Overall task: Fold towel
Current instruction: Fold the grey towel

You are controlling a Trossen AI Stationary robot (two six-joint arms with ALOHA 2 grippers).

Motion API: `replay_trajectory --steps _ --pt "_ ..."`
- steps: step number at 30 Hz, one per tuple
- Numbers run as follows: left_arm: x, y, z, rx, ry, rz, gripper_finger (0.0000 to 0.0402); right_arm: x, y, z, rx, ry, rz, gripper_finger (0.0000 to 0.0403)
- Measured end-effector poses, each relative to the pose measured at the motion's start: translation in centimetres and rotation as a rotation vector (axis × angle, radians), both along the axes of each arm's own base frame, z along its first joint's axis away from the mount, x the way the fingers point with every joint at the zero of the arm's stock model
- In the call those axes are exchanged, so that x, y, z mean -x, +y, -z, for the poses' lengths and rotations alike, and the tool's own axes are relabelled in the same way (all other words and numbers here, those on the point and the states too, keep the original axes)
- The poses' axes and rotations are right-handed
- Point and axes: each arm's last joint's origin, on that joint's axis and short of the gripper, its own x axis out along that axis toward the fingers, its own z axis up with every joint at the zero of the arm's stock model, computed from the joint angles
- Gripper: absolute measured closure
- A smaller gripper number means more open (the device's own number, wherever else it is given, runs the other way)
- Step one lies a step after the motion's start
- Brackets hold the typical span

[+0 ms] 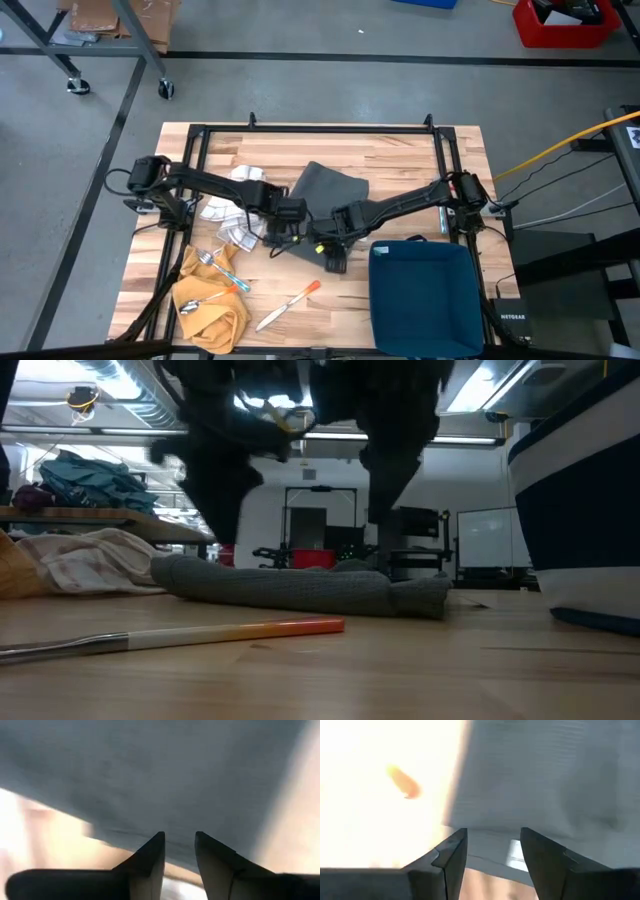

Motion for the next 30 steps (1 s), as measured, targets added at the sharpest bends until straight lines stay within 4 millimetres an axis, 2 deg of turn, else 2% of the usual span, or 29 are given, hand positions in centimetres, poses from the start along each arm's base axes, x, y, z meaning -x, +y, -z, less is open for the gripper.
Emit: replay_trajectory --steps 2,6,9,13,17,23,30 --pt "0.4 -0.9 -0.1 0.065 0.026 0.02 0.0301 -0.3 0.3 -0.1 -0.06 -0.022 -0.005 0.0214" --pt "0.9 -2.2 -0.1 0.155 0.07 0.063 0.0295 -0.3 1.6 -0.2 -0.068 -0.053 -0.036 0.0214" --pt "1.1 -3.6 -0.1 0.182 0.079 0.169 0.0288 0.0 2.7 -0.2 -0.063 -0.054 -0.061 0.0214" --pt "1.3 -5.3 -0.1 0.151 0.071 0.303 0.0267 0.4 4.0 -0.2 -0.009 -0.069 -0.078 0.0214" --pt "1.0 -6.3 -0.2 0.031 0.005 0.373 0.0233 0.6 4.9 0.2 0.062 -0.078 -0.083 0.0214" --pt "0.8 -6.8 -0.3 -0.056 -0.038 0.392 0.0185 0.5 6.0 2.2 0.1 -0.036 -0.104 0.0214" --pt "0.8 -6.6 0.3 -0.09 -0.041 0.382 0.0173 0.1 6.5 5.2 0.125 0.036 -0.115 0.0214"
